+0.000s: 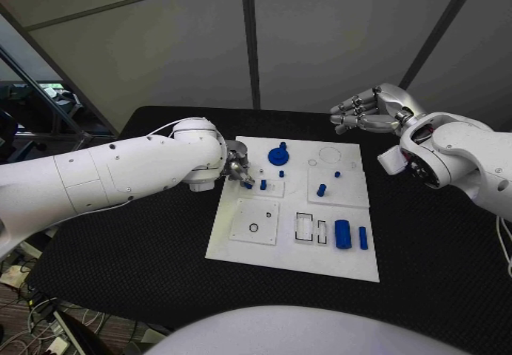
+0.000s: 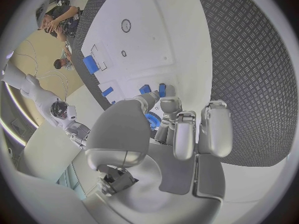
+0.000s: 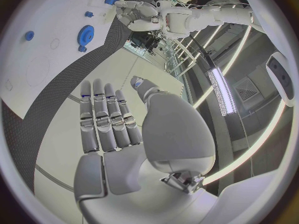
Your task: Assemble the parts on the task board
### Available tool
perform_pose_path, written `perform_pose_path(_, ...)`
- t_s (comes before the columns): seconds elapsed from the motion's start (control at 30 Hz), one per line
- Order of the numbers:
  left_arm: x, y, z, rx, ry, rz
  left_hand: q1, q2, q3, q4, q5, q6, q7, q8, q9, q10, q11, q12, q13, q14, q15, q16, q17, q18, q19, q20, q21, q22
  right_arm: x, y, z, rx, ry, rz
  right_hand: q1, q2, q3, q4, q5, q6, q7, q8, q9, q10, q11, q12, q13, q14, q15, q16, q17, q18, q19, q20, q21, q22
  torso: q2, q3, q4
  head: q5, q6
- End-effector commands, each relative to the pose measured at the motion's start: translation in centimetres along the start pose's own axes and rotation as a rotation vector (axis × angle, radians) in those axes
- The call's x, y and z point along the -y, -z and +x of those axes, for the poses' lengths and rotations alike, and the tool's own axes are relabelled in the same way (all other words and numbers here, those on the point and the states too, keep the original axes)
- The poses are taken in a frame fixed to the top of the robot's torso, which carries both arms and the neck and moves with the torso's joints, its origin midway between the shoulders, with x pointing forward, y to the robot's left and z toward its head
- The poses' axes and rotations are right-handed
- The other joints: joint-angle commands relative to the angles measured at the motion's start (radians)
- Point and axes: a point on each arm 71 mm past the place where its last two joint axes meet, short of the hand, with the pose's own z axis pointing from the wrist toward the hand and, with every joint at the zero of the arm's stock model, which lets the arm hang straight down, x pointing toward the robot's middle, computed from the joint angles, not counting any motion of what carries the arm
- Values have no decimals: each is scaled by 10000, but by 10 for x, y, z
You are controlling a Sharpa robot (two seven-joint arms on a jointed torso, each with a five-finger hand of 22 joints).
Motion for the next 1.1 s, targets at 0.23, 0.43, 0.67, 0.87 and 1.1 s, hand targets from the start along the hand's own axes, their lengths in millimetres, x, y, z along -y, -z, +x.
perform_pose_path(0.23, -1, -1, 2, -206, -258, -35, 5, 66, 928, -869, 18, -7, -73, 41, 14, 32, -17, 47, -12, 994, -81, 65, 2509, -230, 70, 13, 36, 561, -2, 0, 0, -96, -23, -114, 8, 109, -67, -13, 60, -88, 8, -27, 12, -70, 30, 29, -13, -82, -15, -45, -12, 109, 57, 17, -36, -12, 0, 3, -10, 10, -27)
perform_pose_path(0.43, 0, -3, 2, -201, -248, -67, -6, 48, 968, -886, 19, -2, -77, 52, 24, 39, -22, 47, -10, 994, -83, 64, 2508, -230, 71, 11, 35, 562, -2, 0, 0, -95, -23, -119, -2, 106, -80, -7, 66, -90, 10, -26, 12, -72, 33, 32, -13, -84, -14, -44, -17, 109, 65, 19, -50, -22, 3, 5, -16, 9, -52)
perform_pose_path(0.67, 1, -5, 1, -225, -227, -161, -246, 26, 1091, -807, 14, 49, -96, 116, 77, 79, -33, 54, 1, 995, -94, 66, 2510, -232, 80, 2, 36, 575, -2, 0, 0, -102, -25, -118, -2, 106, -81, -7, 67, -91, 11, -26, 12, -73, 33, 32, -13, -84, -13, -44, -18, 109, 65, 19, -51, -23, 10, 7, -16, -16, -62)
perform_pose_path(0.87, 2, -6, 2, -343, -282, -155, -387, -34, 1164, -808, 11, 93, -132, 175, 128, 133, -60, 99, 64, 998, -111, 74, 2519, -245, 117, -11, 75, 631, -1, 1, -1, -61, -11, -101, 1, 114, -81, -5, 83, -93, 10, -25, 12, -77, 33, 33, -14, -86, -13, -44, -22, 109, 71, 20, -61, -30, 6, 0, -18, -22, -88)
perform_pose_path(1.1, 1, -7, 2, -391, -303, -190, -477, -81, 1219, -830, 9, 136, -163, 228, 174, 180, -85, 132, 104, 1001, -130, 81, 2527, -255, 146, -26, 107, 675, -1, 2, -3, -19, 2, -81, 1, 114, -81, -5, 83, -93, 10, -25, 12, -77, 33, 33, -14, -86, -13, -44, -22, 109, 71, 20, -61, -30, -6, 2, -6, -68, -127)
